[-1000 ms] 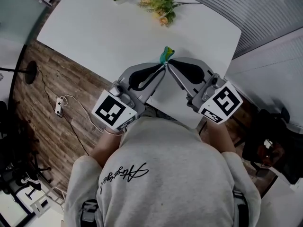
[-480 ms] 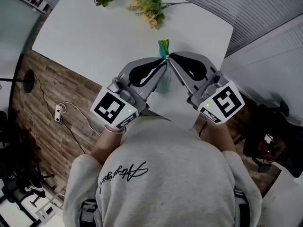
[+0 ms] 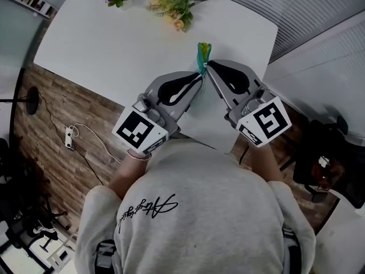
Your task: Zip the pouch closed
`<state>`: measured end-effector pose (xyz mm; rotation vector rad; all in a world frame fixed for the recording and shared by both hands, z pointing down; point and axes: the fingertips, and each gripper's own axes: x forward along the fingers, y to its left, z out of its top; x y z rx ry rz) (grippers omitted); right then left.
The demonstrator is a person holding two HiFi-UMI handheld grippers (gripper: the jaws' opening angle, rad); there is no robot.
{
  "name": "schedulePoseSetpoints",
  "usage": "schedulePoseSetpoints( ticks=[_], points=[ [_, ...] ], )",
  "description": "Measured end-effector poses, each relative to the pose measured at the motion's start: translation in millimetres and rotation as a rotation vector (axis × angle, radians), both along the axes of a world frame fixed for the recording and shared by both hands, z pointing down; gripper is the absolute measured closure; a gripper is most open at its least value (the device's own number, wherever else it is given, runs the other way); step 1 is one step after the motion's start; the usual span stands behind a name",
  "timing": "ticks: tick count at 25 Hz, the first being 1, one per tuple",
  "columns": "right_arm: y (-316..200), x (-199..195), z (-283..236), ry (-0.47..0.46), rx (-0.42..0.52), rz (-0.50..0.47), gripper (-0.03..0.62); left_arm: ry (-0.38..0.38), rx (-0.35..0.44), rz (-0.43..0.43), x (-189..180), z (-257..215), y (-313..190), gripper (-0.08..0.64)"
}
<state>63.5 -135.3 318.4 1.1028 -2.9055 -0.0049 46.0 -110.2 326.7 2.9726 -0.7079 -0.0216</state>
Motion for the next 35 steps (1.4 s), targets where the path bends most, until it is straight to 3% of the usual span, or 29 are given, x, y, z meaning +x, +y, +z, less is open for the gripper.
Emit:
schedulePoseSetpoints(
  ticks=[10, 35],
  points=[
    [-0.3, -4.7, -2.0, -0.056, -0.016, -0.005, 0.586, 0.022, -0.009, -0.019, -7.5, -1.9, 5.8, 0.537],
    [-10.1, 6.1, -2.7, -0.021, 0.023, 0.087, 0.586, 0.028, -0.011, -0.001, -9.4, -6.2, 15.7, 0.537]
  ],
)
